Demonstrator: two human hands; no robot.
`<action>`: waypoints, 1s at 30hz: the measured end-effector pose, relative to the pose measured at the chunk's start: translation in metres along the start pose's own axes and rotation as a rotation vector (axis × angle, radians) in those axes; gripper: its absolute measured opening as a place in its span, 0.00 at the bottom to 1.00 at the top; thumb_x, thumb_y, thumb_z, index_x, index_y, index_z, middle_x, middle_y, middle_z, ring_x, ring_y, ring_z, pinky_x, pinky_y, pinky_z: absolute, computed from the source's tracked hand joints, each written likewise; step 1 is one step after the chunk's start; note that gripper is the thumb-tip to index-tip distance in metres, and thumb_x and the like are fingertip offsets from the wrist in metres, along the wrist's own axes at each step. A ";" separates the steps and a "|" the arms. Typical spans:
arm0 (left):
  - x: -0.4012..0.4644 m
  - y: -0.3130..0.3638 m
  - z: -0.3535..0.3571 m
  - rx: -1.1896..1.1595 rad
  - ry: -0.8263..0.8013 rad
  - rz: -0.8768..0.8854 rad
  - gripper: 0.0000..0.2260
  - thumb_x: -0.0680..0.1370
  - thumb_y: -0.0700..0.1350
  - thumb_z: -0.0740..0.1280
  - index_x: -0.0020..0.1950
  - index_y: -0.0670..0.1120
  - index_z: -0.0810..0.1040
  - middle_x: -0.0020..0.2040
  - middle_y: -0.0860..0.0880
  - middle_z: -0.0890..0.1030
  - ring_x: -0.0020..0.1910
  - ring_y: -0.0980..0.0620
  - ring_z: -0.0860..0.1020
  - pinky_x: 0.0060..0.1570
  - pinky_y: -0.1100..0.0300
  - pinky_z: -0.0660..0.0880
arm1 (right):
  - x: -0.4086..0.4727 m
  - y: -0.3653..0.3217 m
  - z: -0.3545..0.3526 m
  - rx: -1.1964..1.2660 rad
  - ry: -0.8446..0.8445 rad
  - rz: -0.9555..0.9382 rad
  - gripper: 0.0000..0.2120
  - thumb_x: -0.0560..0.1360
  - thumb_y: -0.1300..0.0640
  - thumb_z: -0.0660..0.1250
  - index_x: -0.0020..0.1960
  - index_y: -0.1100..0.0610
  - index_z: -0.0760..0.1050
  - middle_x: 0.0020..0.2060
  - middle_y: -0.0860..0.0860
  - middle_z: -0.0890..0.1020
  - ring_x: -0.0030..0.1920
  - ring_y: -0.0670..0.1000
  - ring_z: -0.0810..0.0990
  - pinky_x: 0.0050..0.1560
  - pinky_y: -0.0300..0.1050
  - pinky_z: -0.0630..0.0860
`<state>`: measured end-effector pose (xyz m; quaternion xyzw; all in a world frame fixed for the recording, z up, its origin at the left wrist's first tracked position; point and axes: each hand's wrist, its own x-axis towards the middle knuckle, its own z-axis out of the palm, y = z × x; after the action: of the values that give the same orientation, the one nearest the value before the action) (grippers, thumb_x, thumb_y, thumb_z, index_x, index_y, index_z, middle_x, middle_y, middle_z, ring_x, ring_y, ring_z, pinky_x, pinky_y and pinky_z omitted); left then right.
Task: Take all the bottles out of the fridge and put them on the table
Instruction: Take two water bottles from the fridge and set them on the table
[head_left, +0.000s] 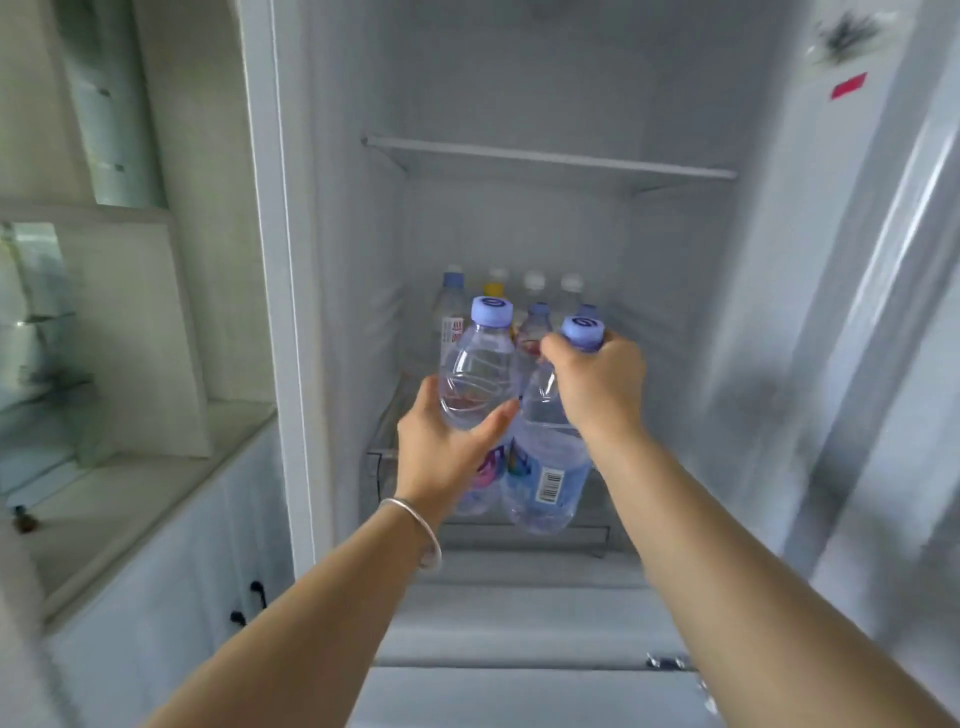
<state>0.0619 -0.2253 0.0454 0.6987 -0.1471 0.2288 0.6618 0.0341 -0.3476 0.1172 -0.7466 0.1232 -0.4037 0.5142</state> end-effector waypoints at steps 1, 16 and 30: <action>-0.013 0.004 -0.003 -0.016 -0.035 0.006 0.17 0.66 0.48 0.78 0.50 0.46 0.78 0.42 0.58 0.82 0.38 0.72 0.78 0.39 0.78 0.70 | -0.012 -0.001 -0.014 0.003 0.006 0.035 0.10 0.65 0.54 0.68 0.34 0.61 0.78 0.25 0.52 0.77 0.33 0.56 0.77 0.34 0.43 0.69; -0.290 0.066 0.021 -0.265 -0.748 -0.203 0.18 0.63 0.55 0.77 0.48 0.50 0.79 0.43 0.54 0.84 0.40 0.62 0.82 0.41 0.68 0.76 | -0.252 0.014 -0.270 -0.114 0.380 0.377 0.05 0.67 0.58 0.68 0.32 0.52 0.77 0.23 0.44 0.80 0.35 0.50 0.81 0.40 0.44 0.75; -0.585 0.221 0.154 -0.402 -1.095 -0.245 0.15 0.67 0.50 0.77 0.48 0.46 0.79 0.42 0.52 0.84 0.38 0.62 0.81 0.40 0.67 0.74 | -0.400 0.022 -0.597 -0.363 0.744 0.498 0.09 0.65 0.55 0.68 0.26 0.52 0.78 0.25 0.47 0.81 0.36 0.53 0.83 0.41 0.46 0.78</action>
<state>-0.5292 -0.4524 -0.0690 0.5877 -0.4256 -0.2754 0.6305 -0.6536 -0.5165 -0.0053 -0.5770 0.5421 -0.4801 0.3777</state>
